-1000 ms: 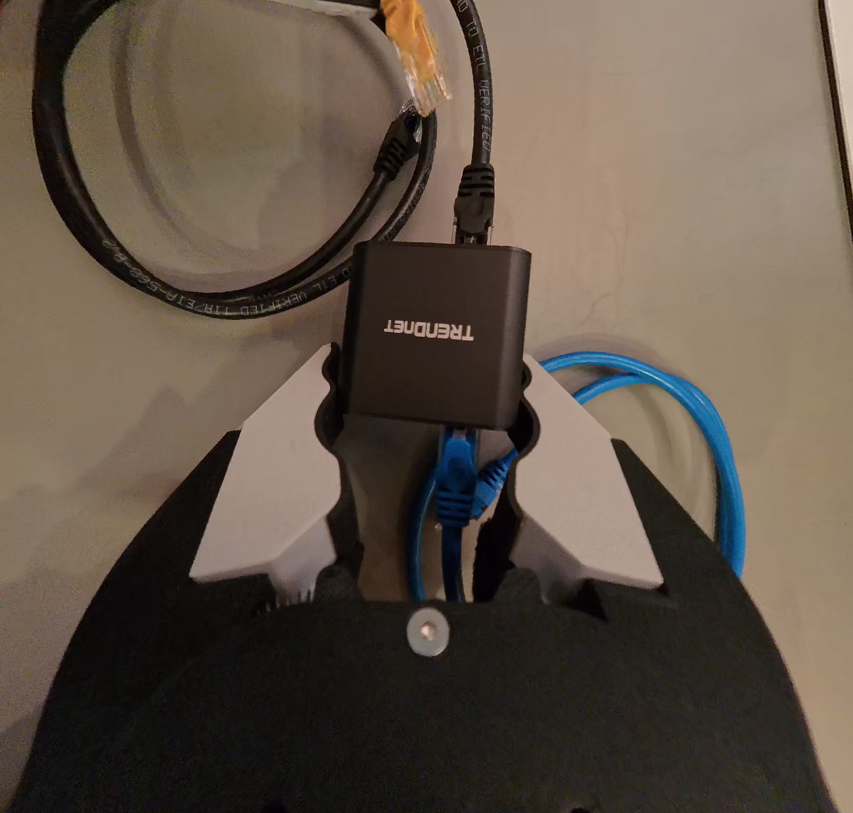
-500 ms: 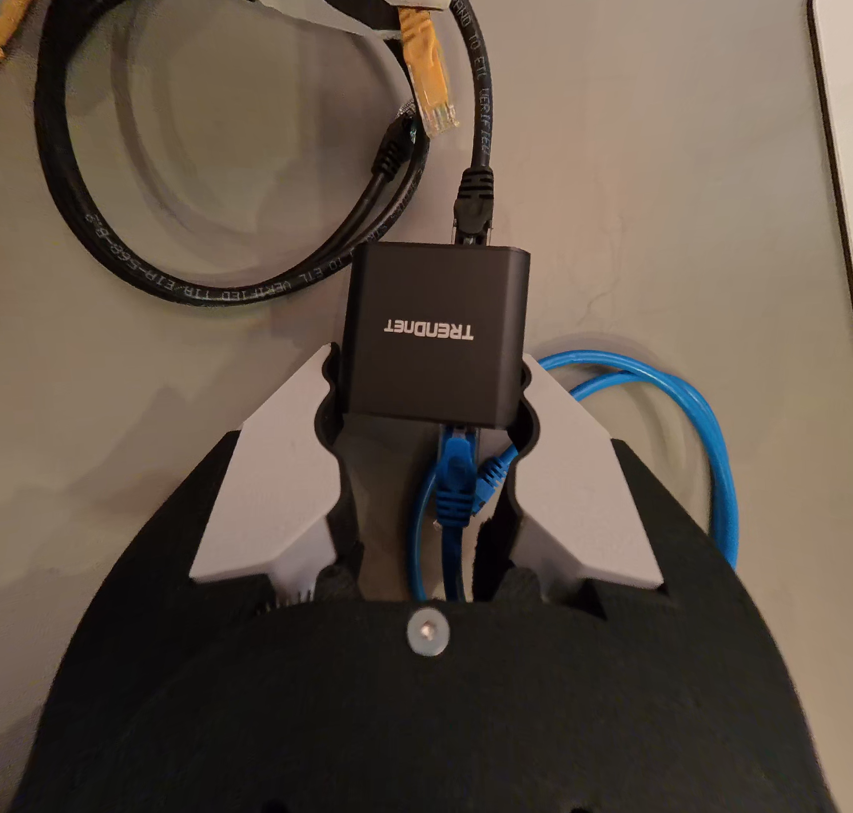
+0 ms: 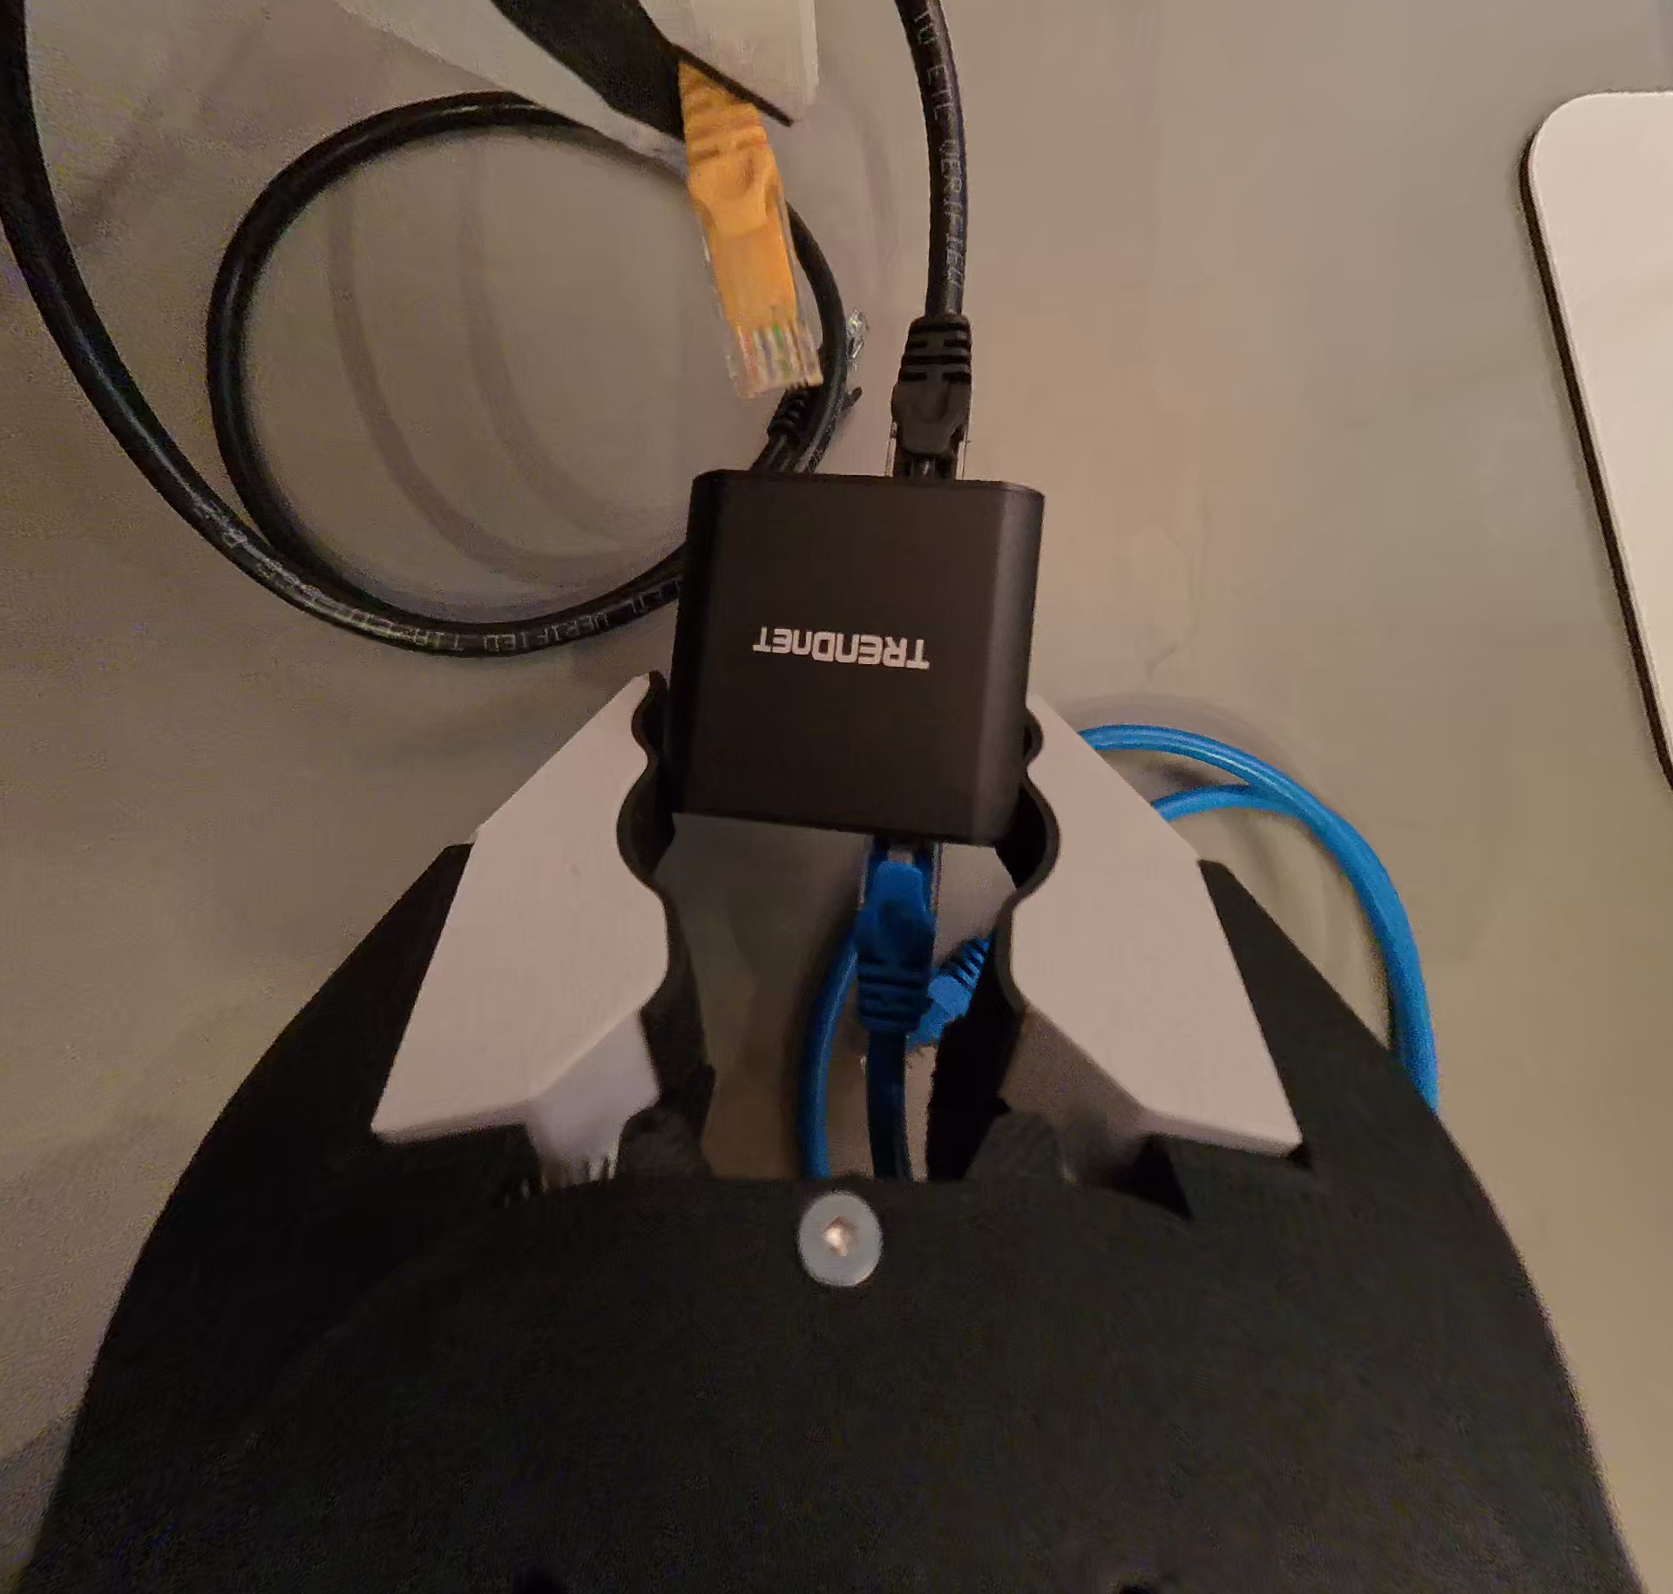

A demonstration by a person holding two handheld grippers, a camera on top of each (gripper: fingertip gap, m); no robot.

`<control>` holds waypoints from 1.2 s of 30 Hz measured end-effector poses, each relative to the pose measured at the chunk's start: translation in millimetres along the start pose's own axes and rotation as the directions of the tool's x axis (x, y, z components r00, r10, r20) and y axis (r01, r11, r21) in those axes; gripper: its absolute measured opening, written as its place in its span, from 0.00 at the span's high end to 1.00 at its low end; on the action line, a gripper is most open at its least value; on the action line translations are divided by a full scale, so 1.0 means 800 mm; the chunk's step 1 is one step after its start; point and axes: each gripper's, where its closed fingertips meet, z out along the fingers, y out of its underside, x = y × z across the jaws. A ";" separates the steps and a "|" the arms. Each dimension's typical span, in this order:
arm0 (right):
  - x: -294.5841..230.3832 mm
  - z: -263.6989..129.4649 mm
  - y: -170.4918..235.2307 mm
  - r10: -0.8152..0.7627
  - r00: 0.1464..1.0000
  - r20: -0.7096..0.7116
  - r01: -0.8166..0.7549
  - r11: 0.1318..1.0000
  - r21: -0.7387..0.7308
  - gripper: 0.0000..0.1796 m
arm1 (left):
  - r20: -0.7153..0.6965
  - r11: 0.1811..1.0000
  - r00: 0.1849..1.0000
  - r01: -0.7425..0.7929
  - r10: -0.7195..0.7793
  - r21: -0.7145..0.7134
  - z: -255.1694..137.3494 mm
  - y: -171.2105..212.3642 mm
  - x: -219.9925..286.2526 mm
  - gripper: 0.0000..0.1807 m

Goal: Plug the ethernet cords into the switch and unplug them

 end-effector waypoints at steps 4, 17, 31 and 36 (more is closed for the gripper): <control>-0.006 -0.004 -0.010 -0.008 0.999 0.034 0.006 0.999 0.050 0.61 | 0.003 1.000 1.000 -0.021 0.021 -0.013 0.003 -0.005 -0.001 0.95; -0.018 -0.016 -0.027 -0.038 0.995 0.096 0.023 0.988 0.152 0.61 | 0.009 0.999 1.000 -0.030 0.030 0.045 -0.017 -0.015 -0.010 0.95; -0.025 -0.026 -0.037 -0.068 0.991 0.118 0.041 0.976 0.216 0.61 | 0.033 0.989 0.998 -0.061 0.057 0.137 -0.041 -0.028 -0.016 0.95; -0.027 -0.030 -0.039 -0.086 0.989 0.117 0.057 0.971 0.231 0.61 | 0.042 0.987 0.998 -0.045 0.039 0.152 -0.043 -0.029 -0.018 0.95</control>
